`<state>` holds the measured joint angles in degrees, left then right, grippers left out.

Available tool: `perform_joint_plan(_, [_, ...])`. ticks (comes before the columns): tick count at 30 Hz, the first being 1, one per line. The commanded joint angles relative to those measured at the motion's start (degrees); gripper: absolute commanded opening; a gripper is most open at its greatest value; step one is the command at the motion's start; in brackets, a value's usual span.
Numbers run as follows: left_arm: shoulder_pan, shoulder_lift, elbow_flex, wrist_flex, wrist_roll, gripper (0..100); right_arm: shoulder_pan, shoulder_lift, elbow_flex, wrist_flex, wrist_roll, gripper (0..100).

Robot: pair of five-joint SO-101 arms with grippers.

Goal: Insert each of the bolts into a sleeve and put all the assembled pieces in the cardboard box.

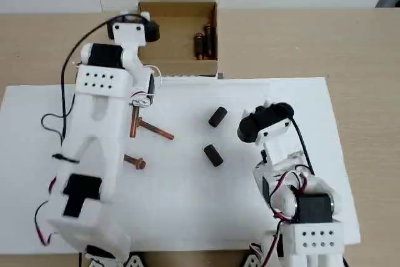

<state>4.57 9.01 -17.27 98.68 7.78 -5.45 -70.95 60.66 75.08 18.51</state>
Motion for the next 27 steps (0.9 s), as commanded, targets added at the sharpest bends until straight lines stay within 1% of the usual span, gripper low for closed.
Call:
perform_joint_plan(1, [1.2, -8.5, 1.5, 0.8, -0.6, 1, 0.7, -3.9, -3.3, 1.7, 0.2, 0.5])
perform_joint_plan(8, [6.1, -24.7, 10.9, 1.3, -0.4, 1, 0.3, -25.0, -2.2, 1.5, -0.2, 0.4])
perform_joint_plan(11, [9.6, -32.8, 17.8, 0.0, -0.4, 1, 0.6, -33.7, 2.0, 1.3, -3.7, 0.4])
perform_joint_plan(14, [11.1, -41.1, 26.5, -3.2, -0.4, 1, 0.7, -31.8, 2.8, 1.5, -7.8, 0.4])
perform_joint_plan(17, [11.0, -50.0, 36.4, -7.8, -0.3, 1, 0.3, -31.1, 3.3, -0.3, -13.6, 0.4])
perform_joint_plan(19, [11.0, -56.5, 42.5, -10.3, -0.3, 1, 0.2, -31.1, 4.6, -2.2, -15.6, 0.4])
perform_joint_plan(25, [11.0, -75.3, 60.3, -19.1, -0.3, 1, 0.1, -31.1, 10.1, -9.9, -17.5, 0.4])
perform_joint_plan(27, [11.0, -81.1, 65.5, -21.4, -0.3, 1, -1.7, -31.1, 12.3, -12.5, -17.5, 0.4])
